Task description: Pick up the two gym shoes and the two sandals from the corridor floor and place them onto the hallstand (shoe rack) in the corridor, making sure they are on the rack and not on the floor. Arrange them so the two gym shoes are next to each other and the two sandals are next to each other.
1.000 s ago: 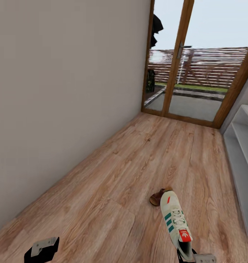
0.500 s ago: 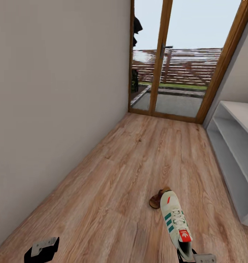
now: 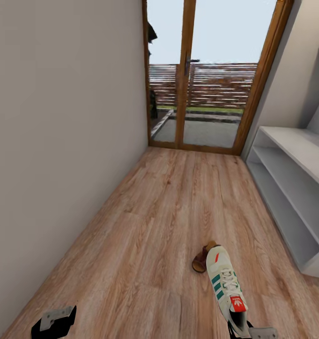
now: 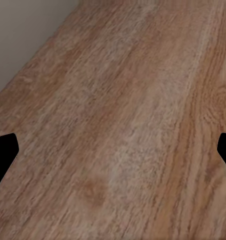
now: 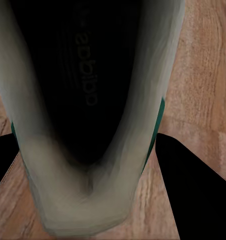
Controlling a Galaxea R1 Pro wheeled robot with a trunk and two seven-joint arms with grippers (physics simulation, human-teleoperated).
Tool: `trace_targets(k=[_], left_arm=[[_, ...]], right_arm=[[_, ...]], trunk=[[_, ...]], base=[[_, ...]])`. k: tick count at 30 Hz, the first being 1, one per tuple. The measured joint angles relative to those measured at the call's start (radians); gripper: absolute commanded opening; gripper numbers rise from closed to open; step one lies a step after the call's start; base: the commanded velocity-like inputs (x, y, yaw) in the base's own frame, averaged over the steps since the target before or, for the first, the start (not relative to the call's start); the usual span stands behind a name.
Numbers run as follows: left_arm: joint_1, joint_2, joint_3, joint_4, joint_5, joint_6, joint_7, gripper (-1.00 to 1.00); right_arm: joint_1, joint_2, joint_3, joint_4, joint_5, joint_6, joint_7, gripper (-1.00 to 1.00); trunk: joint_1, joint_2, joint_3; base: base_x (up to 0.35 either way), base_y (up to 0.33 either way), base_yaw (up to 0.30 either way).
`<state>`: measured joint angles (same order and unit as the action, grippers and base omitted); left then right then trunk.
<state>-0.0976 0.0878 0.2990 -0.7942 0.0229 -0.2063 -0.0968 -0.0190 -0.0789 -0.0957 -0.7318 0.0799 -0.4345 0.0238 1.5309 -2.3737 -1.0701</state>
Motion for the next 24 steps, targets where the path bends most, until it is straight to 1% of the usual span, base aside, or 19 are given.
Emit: trace_targets(k=[20, 24], left_arm=[[0.000, 0.000, 0.000, 0.000, 0.000, -0.001, -0.001, 1.00], [0.000, 0.000, 0.000, 0.000, -0.001, -0.001, -0.001, 1.00]], right_arm=[[0.000, 0.000, 0.002, 0.000, 0.000, 0.000, 0.000, -1.00], [0.000, 0.001, 0.003, -0.001, 0.000, 0.000, 0.000, -1.00]], trunk=[[0.000, 0.000, 0.000], [0.000, 0.000, 0.000]], base=[[0.138, 0.296, -0.300], [0.230, 0.253, -0.150]])
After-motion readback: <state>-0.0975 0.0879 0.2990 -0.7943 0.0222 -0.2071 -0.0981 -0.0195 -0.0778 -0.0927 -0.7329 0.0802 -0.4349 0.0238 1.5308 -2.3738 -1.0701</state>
